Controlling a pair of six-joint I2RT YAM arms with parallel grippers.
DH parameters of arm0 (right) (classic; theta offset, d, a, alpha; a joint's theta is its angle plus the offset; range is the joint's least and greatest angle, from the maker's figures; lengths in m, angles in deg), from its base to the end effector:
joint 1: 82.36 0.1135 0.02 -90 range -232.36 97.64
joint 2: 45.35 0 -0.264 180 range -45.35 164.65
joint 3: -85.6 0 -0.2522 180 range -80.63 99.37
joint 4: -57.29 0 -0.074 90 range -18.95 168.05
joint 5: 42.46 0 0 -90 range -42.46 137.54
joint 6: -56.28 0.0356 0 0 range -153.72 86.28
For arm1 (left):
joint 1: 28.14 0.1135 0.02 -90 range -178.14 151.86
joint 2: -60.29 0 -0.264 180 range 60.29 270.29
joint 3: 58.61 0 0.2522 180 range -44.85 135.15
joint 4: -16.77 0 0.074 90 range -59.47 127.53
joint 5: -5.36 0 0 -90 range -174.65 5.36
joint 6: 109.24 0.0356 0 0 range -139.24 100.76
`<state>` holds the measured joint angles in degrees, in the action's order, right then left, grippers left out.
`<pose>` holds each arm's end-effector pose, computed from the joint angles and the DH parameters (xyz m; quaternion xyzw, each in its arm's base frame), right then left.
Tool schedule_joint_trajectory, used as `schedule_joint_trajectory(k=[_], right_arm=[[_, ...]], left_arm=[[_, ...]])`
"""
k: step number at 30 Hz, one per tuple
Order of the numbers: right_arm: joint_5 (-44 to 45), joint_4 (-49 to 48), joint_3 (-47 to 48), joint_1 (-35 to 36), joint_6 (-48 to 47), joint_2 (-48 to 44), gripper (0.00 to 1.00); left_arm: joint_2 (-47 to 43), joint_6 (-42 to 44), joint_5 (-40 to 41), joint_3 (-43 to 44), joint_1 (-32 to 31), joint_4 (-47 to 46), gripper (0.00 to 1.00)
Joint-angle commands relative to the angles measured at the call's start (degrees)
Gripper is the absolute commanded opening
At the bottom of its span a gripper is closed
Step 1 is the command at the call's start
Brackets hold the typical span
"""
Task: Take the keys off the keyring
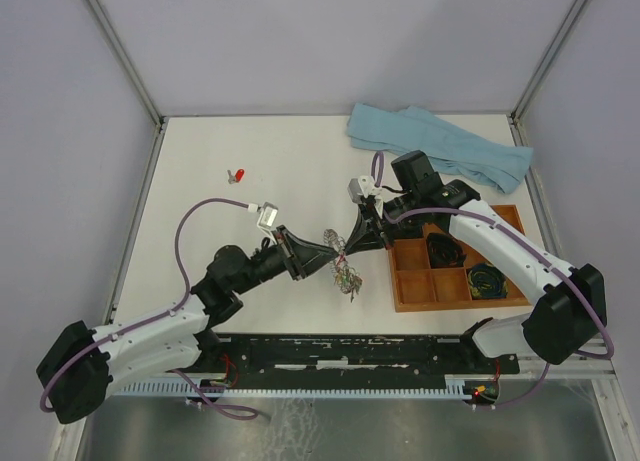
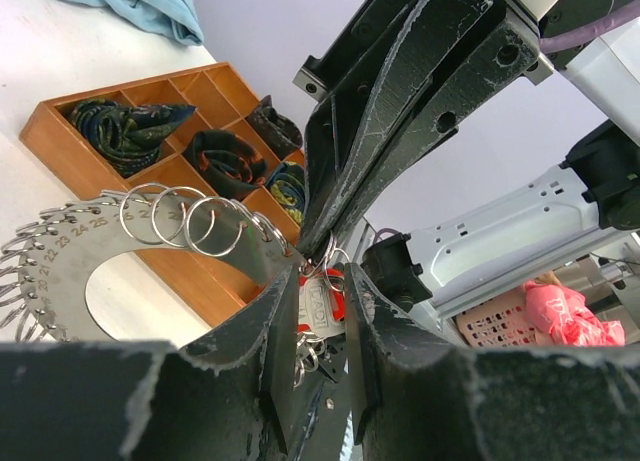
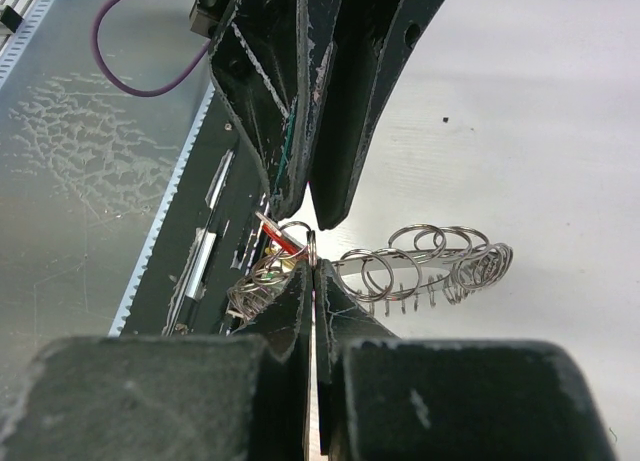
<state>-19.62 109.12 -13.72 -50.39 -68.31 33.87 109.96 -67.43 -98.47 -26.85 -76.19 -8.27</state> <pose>0.2191 0.1754 0.3116 -0.5868 0.5524 0.5138 0.2942 0.1253 -0.1521 0.2507 0.0895 0.6571 -0.6073 0.4375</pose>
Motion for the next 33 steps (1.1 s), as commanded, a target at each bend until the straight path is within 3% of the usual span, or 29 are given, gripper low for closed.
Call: schedule_joint_trajectory(k=[1,16,21,33], right_arm=[[-1.9,-2.2,0.4,-0.1,-0.1,-1.3,0.01],[-1.8,-2.2,0.5,-0.1,-0.2,-1.8,0.01],[-1.8,-2.2,0.5,-0.1,-0.2,-1.8,0.01],[-3.4,-2.7,0.5,-0.2,0.4,-2.8,0.01]], left_arm=[[1.6,-2.8,-2.3,2.9,-0.6,-5.5,0.31],[3.4,-1.0,-2.9,4.5,-0.8,-1.1,0.23],[4.5,0.4,-2.7,5.2,-0.8,0.5,0.03],[2.1,3.9,-0.5,4.8,-0.8,6.2,0.03]])
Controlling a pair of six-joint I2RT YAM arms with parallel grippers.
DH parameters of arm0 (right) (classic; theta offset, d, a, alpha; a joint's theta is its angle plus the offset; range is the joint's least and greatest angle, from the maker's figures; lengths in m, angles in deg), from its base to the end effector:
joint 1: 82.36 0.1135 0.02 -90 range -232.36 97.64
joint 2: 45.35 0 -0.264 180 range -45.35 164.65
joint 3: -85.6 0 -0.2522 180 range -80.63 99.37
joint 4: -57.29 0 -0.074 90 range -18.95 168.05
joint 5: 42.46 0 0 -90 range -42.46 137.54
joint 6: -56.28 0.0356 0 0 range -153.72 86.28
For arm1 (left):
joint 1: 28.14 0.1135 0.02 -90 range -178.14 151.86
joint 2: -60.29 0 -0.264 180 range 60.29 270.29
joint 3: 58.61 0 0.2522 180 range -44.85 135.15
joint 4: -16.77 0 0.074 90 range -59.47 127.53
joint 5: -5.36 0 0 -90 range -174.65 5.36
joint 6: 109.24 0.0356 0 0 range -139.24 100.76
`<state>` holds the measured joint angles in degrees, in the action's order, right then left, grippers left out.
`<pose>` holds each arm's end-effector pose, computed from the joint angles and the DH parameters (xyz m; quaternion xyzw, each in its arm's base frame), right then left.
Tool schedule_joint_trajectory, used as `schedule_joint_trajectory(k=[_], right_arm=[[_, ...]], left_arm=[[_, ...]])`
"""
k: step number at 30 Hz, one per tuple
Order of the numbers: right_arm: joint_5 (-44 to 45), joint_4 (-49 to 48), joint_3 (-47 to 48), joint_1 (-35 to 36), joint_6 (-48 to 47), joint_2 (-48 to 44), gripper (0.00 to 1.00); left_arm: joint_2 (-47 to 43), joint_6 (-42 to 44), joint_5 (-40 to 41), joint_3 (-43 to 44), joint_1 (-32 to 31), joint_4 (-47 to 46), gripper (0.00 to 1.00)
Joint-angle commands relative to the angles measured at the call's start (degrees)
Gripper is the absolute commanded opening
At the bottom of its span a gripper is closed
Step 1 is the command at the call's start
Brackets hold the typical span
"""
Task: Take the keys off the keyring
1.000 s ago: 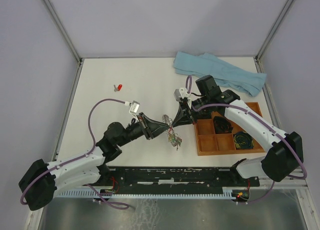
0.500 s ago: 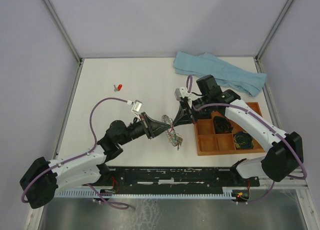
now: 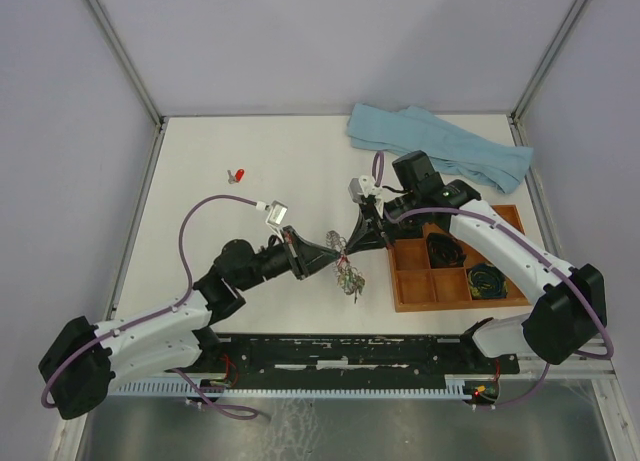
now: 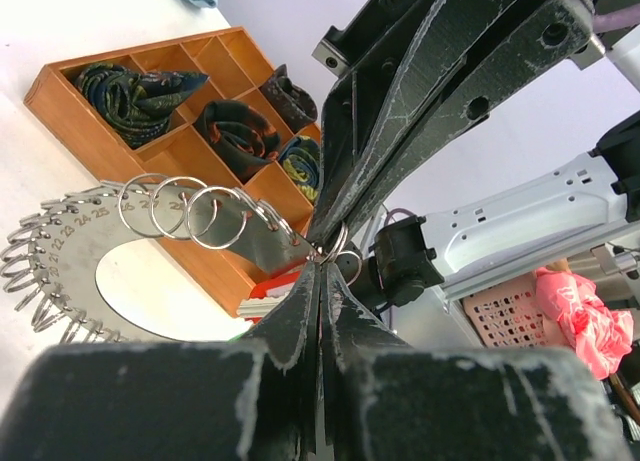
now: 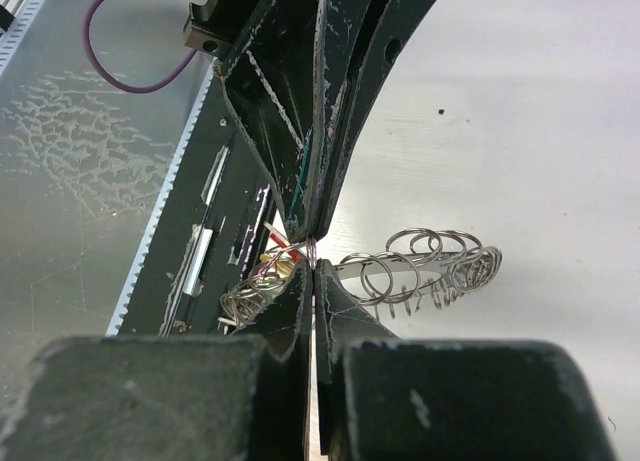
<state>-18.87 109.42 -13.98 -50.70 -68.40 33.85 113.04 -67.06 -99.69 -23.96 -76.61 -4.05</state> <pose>0.2198 0.1739 0.3097 -0.5848 0.5598 0.5085 0.2934 0.1311 -0.1620 0.2504 0.0987 0.6836 -0.5947 0.4114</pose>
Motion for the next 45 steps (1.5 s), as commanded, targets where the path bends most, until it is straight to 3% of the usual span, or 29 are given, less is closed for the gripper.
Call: schedule_joint_trajectory(k=[1,21,28,31,35,38,45], right_arm=[[-4.3,-3.2,0.7,0.1,0.5,-2.9,0.01],[-5.1,-5.2,-0.5,0.0,1.6,-3.2,0.01],[-5.1,-5.1,-0.6,0.0,1.4,-3.0,0.01],[-5.4,-5.0,-0.8,0.0,1.0,-2.8,0.01],[-5.9,-4.2,-0.8,0.0,-0.1,-2.4,0.01],[-6.0,-4.0,-0.8,0.0,-0.6,-2.3,0.01],[-6.2,-3.2,-0.7,0.0,-1.5,-1.9,0.01]], left_arm=[[-0.8,3.8,0.7,1.9,-0.4,2.3,0.03],[1.4,7.9,0.2,2.6,-0.2,4.4,0.03],[-8.3,14.6,2.6,-1.8,-0.2,2.3,0.33],[-11.8,20.1,1.1,-4.5,-0.2,-2.9,0.39],[-11.2,28.6,-3.1,-7.2,-0.3,-12.4,0.40],[-8.2,33.8,-5.7,-5.4,-0.3,-13.6,0.40],[-3.1,37.4,-7.2,-4.7,-0.3,-19.9,0.38]])
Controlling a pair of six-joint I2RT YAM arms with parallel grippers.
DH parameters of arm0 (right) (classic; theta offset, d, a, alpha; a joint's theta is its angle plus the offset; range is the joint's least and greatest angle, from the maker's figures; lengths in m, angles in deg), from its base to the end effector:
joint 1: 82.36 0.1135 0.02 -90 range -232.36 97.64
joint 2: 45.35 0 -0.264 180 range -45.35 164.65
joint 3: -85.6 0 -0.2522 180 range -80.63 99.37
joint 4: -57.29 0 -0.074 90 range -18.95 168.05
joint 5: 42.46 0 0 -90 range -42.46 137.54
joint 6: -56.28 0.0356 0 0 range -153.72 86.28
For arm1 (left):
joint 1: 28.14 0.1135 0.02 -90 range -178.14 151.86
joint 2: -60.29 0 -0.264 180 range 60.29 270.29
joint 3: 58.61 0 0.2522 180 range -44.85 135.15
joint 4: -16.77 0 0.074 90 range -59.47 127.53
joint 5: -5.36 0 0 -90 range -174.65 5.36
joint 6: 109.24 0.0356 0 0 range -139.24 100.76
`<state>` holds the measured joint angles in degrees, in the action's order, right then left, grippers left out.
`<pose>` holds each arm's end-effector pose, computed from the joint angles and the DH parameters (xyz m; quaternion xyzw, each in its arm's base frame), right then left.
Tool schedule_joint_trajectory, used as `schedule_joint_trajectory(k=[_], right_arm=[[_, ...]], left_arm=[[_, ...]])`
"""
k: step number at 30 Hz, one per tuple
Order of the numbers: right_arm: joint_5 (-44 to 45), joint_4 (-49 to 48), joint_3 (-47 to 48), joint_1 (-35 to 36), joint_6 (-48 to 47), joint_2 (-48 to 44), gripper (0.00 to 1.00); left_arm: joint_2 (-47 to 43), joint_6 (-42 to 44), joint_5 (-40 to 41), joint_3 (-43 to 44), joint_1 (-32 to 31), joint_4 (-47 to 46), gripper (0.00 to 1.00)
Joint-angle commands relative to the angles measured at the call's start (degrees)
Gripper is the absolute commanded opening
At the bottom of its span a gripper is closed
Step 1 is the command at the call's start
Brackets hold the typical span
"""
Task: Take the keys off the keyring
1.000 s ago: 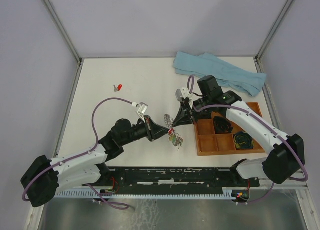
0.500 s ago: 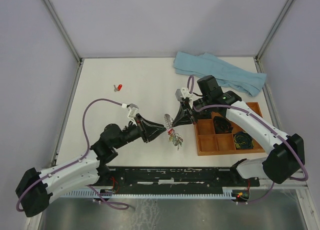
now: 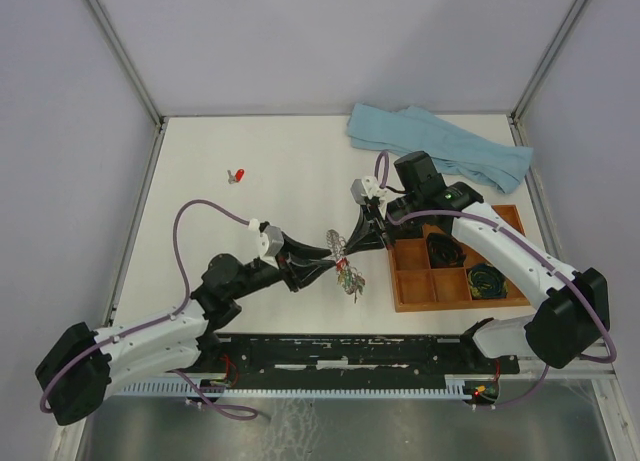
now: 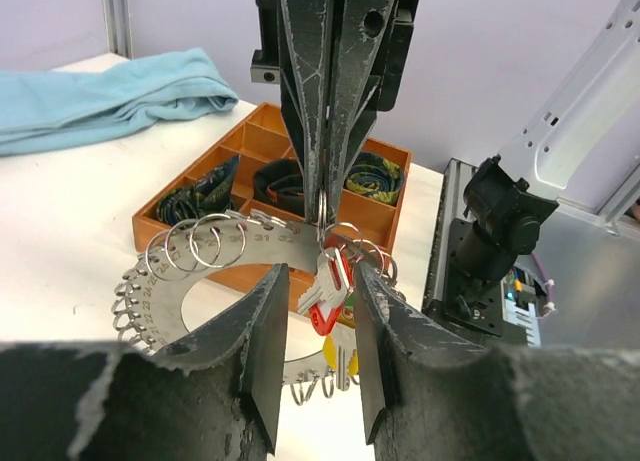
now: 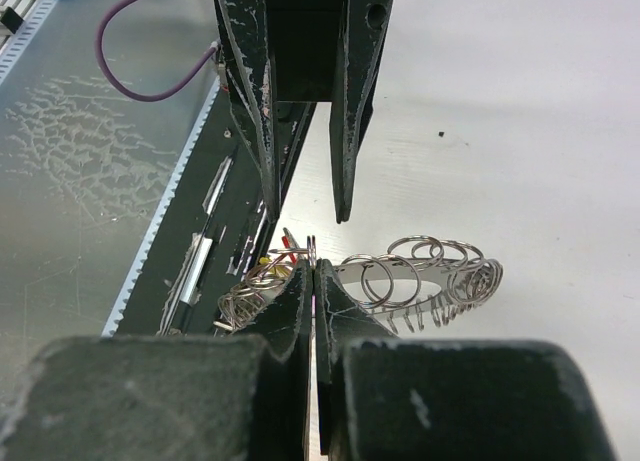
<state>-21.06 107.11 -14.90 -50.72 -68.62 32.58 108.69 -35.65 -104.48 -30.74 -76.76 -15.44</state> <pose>0.2166 0.1724 0.3137 -0.5913 0.5352 0.5179 0.3092 0.1140 -0.1477 0.2442 0.3009 0.5606 -0.5023 0.5856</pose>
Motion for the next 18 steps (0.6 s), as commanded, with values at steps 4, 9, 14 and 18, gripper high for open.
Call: schedule_joint_trajectory(k=[4,9,14,18], right_arm=[[-4.1,-0.5,0.4,0.1,-1.6,-0.3,0.01],[-4.3,-0.4,0.3,0.0,-1.8,-0.4,0.01],[-4.3,-0.3,0.4,0.1,-1.8,-0.5,0.01],[-4.4,-0.3,0.3,0.0,-1.9,-0.5,0.01]], left_arm=[[3.3,5.7,-2.7,2.8,-0.1,-10.1,0.35],[6.0,4.9,-2.5,4.2,-0.1,-10.4,0.28],[7.7,4.1,-3.0,5.2,-0.1,-10.4,0.24],[8.6,3.7,-3.5,5.7,-0.2,-10.3,0.21]])
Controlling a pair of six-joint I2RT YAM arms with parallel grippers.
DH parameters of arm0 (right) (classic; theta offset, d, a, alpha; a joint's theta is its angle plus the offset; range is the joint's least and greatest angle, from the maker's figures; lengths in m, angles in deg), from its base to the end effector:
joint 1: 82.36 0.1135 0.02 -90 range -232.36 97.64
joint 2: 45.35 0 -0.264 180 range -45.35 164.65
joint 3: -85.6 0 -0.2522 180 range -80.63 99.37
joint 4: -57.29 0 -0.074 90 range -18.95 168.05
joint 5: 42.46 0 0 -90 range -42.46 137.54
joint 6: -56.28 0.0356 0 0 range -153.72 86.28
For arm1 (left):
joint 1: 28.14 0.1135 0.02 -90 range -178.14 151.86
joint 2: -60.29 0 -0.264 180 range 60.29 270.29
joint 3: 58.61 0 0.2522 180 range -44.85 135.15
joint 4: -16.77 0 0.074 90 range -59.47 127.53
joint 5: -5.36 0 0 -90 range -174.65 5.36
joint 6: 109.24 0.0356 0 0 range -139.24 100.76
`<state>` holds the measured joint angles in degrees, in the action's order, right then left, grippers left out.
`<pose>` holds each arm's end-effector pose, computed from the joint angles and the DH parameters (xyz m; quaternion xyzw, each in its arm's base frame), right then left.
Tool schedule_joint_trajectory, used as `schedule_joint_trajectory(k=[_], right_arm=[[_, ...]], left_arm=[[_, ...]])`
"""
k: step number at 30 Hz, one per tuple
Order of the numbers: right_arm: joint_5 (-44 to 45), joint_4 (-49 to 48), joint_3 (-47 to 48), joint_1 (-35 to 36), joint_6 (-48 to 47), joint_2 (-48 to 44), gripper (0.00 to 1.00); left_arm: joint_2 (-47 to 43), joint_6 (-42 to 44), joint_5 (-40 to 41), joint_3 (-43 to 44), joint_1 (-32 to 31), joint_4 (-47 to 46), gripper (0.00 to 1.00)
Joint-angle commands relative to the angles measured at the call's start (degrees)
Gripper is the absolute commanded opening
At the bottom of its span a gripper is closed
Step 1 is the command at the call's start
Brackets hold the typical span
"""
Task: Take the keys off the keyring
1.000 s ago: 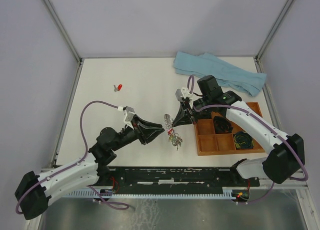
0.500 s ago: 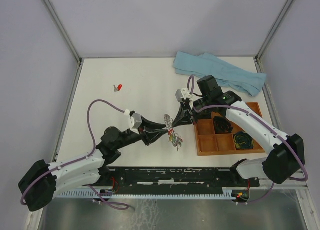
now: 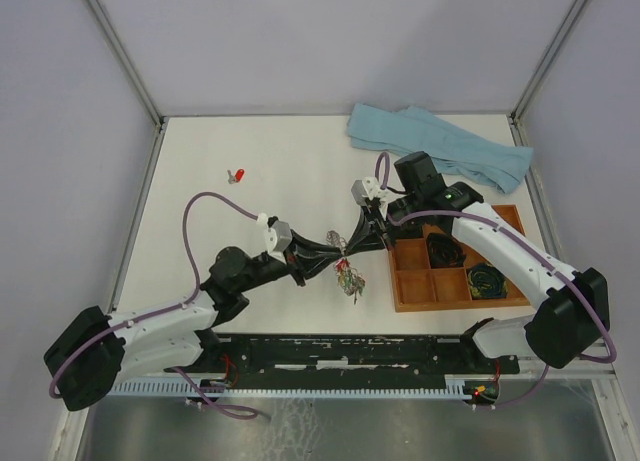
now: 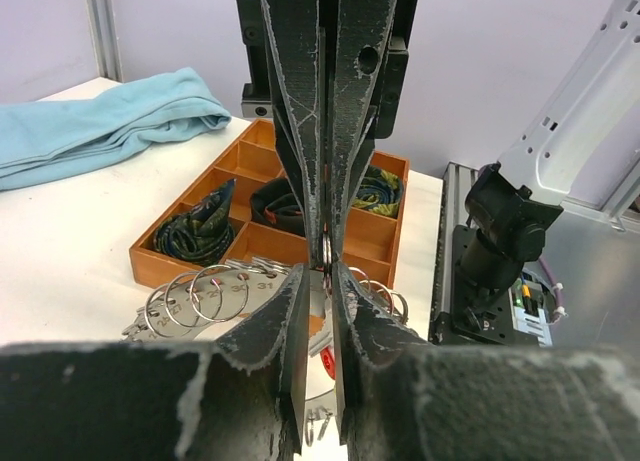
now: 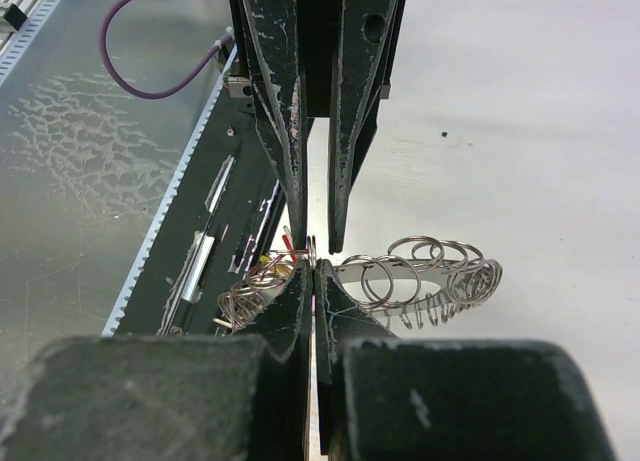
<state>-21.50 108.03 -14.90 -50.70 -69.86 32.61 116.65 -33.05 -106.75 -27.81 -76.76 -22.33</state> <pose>0.2155 0.1720 0.3128 -0.5947 0.5308 0.5195 0.3077 0.1256 -0.1629 0.2495 0.3254 0.5345 -0.5010 0.5978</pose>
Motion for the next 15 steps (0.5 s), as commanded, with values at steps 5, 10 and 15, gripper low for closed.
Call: schedule_joint_trajectory(k=[5,10,15], right_arm=[[-3.9,-1.2,0.3,0.1,-0.7,-0.4,0.01],[-4.0,-1.2,0.3,0.0,-0.7,-0.4,0.01],[-3.9,-1.1,0.4,0.0,-0.8,-0.4,0.01]], left_arm=[[1.5,0.7,-2.8,3.5,-0.2,-3.1,0.19],[2.3,0.7,-3.8,4.1,-0.2,-1.9,0.18],[2.3,1.3,-4.9,5.0,-0.1,0.1,0.03]])
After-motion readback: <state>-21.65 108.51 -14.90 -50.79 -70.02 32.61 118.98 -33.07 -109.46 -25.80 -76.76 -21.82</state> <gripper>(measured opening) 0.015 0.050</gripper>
